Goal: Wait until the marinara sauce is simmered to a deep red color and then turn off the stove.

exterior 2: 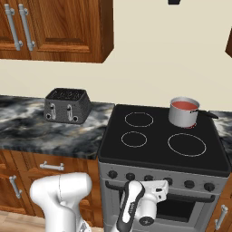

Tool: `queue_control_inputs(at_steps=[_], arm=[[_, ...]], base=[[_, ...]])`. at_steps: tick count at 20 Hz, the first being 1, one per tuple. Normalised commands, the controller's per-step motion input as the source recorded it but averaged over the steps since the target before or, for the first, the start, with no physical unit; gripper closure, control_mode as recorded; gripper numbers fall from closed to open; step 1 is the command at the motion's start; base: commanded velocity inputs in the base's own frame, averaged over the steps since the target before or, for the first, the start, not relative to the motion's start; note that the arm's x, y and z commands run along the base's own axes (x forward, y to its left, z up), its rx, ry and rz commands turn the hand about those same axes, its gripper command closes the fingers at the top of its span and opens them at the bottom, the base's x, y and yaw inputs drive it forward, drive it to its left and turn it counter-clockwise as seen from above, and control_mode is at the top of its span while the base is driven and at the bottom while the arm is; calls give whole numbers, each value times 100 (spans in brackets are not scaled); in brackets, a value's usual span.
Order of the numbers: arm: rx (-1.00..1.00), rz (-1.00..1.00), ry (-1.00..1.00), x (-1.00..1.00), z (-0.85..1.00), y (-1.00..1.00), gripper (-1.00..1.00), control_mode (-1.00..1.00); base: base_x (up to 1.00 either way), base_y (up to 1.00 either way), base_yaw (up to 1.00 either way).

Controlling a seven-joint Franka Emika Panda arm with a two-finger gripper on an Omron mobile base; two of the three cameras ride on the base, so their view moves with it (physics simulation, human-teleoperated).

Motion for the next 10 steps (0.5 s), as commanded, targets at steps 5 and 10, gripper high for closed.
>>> queue_control_inputs(at_steps=[5, 10], arm=[[5, -11, 3, 0, 7, -5, 100, -100], [7, -15, 1, 0, 5, -4, 100, -100]], base=[[0, 0, 0], [0, 0, 0]])
